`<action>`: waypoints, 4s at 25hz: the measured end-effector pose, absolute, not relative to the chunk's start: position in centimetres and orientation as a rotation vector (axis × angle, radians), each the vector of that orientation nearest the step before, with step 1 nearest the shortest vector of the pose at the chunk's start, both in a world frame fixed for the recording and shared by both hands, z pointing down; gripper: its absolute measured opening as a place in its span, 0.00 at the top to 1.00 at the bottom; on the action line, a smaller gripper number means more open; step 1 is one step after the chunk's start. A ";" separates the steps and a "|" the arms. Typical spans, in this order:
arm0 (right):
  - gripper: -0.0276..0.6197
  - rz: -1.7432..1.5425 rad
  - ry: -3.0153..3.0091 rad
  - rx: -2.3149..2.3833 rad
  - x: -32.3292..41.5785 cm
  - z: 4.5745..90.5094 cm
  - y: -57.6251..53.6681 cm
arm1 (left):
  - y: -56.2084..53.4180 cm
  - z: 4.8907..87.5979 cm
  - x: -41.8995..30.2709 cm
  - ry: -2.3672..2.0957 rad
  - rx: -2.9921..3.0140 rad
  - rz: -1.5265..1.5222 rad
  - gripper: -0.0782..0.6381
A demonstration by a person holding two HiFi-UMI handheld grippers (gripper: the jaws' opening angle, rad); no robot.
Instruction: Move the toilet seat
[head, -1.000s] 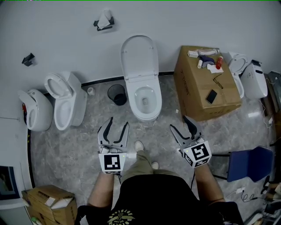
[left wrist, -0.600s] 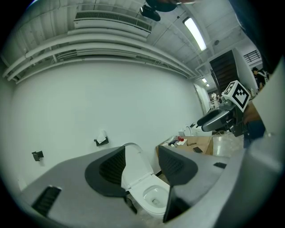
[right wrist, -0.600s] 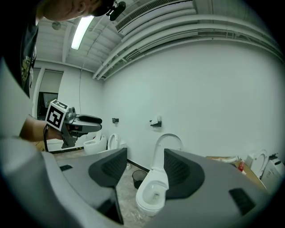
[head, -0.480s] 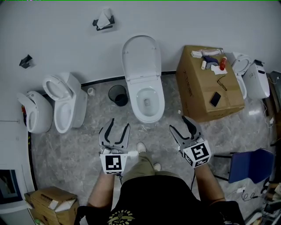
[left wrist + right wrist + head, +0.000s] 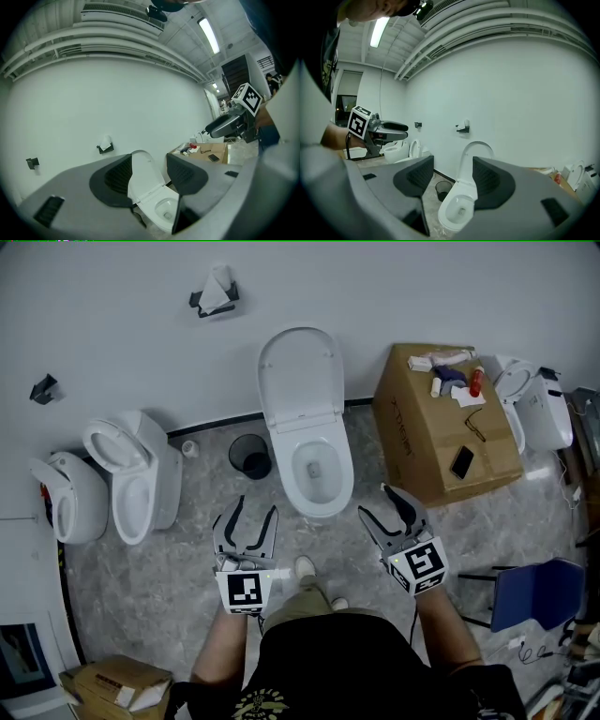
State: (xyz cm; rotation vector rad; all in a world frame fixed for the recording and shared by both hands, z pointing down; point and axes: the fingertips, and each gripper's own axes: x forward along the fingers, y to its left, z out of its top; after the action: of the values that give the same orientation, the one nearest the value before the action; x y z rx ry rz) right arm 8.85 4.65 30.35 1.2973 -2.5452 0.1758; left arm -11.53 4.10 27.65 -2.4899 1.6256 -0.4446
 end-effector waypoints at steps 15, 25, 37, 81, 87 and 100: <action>0.57 0.198 -2.484 1.295 5.5 33.8 -2.5 | -4.7 33.3 -14.0 1.532 -2.606 -0.509 0.56; 0.57 0.263 -2.458 1.212 7.4 40.0 -5.1 | -8.2 38.9 -11.8 1.485 -2.657 -0.577 0.56; 0.57 0.366 -2.430 1.040 7.4 49.9 -7.9 | -11.1 47.9 -10.8 1.542 -2.694 -0.678 0.56; 0.57 0.661 -2.114 0.855 10.4 86.9 -9.4 | -10.1 82.1 -10.6 1.546 -2.910 -1.186 0.56; 0.57 0.691 -2.031 0.777 12.1 91.5 -8.0 | -8.6 87.7 -10.7 1.500 -2.909 -1.365 0.56; 0.57 0.639 -1.897 0.617 14.7 99.6 -6.3 | -5.5 96.5 -11.0 1.431 -2.879 -1.581 0.56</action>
State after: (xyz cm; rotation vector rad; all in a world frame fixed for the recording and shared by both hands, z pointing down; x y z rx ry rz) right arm 14.72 -6.28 99.58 0.6171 -1.8970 0.6394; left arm -11.01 -5.54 96.47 -2.8794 1.4307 -1.5814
